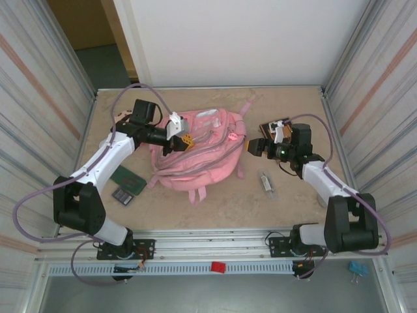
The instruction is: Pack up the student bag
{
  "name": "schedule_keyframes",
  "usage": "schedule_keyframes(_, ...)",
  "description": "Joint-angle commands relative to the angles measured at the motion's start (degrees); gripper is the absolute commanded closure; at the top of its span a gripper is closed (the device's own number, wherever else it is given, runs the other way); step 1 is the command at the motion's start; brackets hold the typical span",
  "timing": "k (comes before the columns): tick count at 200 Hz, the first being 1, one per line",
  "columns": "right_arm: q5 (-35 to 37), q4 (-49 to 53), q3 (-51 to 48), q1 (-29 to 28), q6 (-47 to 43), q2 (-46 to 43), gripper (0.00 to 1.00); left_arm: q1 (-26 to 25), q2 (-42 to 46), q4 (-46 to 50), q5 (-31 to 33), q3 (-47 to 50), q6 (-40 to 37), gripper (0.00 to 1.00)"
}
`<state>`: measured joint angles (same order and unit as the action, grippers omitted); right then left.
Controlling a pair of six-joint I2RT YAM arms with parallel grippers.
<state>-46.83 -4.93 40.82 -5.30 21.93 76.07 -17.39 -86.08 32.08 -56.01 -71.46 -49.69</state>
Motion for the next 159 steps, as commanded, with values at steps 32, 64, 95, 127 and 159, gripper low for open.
schedule_keyframes(32,-13.26,-7.98,6.32,0.6,0.38,11.28,0.08,1.02,2.39,3.48,-11.14,-5.41,-5.81,1.0)
schedule_keyframes(64,-18.62,-9.48,9.28,0.62,1.99,16.55,0.18,1.63,2.0,2.73,-11.35,-5.46,-5.39,1.0)
schedule_keyframes(95,-21.61,-8.4,9.71,1.1,2.58,17.46,0.4,2.4,1.55,1.88,-10.49,-5.36,-4.95,1.0)
schedule_keyframes(127,-23.63,-7.45,9.65,1.55,3.17,17.08,0.56,2.8,1.17,1.03,-9.59,-5.42,-4.45,1.0)
schedule_keyframes(159,-25.58,-5.31,10.11,1.99,3.38,16.61,0.66,2.89,1.09,-0.18,-8.66,-5.27,-3.67,1.0)
